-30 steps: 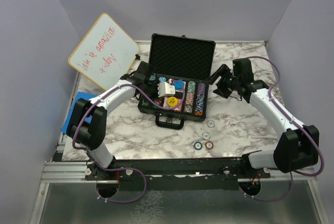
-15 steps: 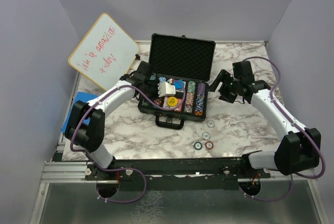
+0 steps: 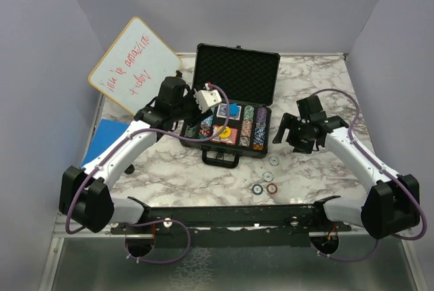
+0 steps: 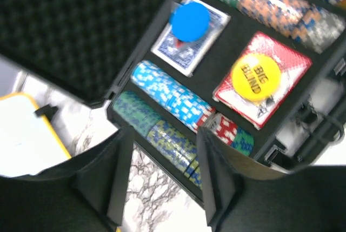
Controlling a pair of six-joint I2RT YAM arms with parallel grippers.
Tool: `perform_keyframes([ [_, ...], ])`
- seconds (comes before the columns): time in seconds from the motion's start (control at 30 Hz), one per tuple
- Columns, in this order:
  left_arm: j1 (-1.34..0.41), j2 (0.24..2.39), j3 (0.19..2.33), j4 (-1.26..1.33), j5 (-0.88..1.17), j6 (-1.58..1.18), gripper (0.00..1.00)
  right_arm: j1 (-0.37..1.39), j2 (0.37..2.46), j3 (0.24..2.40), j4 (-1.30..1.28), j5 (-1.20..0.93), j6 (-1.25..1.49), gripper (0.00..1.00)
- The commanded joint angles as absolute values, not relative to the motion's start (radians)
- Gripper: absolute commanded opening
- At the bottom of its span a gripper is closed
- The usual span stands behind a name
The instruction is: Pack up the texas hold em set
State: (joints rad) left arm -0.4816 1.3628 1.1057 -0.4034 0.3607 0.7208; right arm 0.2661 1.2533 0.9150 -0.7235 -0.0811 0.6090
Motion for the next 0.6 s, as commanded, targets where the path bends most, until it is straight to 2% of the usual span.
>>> perform_keyframes([
  [0.0,-0.482,1.254,0.992,-0.038,0.142,0.353,0.62,0.331,1.223,0.846,-0.77,-0.006,0.624,0.85],
  [0.03,-0.482,1.233,0.969,0.024,0.095,0.307,0.87,0.358,1.227,0.839,-0.763,0.02,0.632,0.85],
  [0.07,-0.481,1.214,0.946,0.073,0.06,0.269,0.97,0.386,1.236,0.833,-0.755,0.043,0.641,0.85],
  [0.17,-0.481,1.19,0.929,0.139,-0.028,0.16,0.99,0.457,1.287,0.838,-0.755,0.11,0.675,0.84],
  [0.3,-0.48,1.209,1.008,0.019,-0.214,-0.104,0.99,0.498,1.343,0.842,-0.72,0.149,0.681,0.72],
  [0.4,-0.477,1.224,1.046,-0.076,-0.22,-0.16,0.99,0.505,1.377,0.846,-0.702,0.161,0.668,0.66],
  [0.57,-0.47,1.238,1.03,-0.1,-0.268,-0.218,0.99,0.513,1.428,0.842,-0.667,0.149,0.636,0.68],
])
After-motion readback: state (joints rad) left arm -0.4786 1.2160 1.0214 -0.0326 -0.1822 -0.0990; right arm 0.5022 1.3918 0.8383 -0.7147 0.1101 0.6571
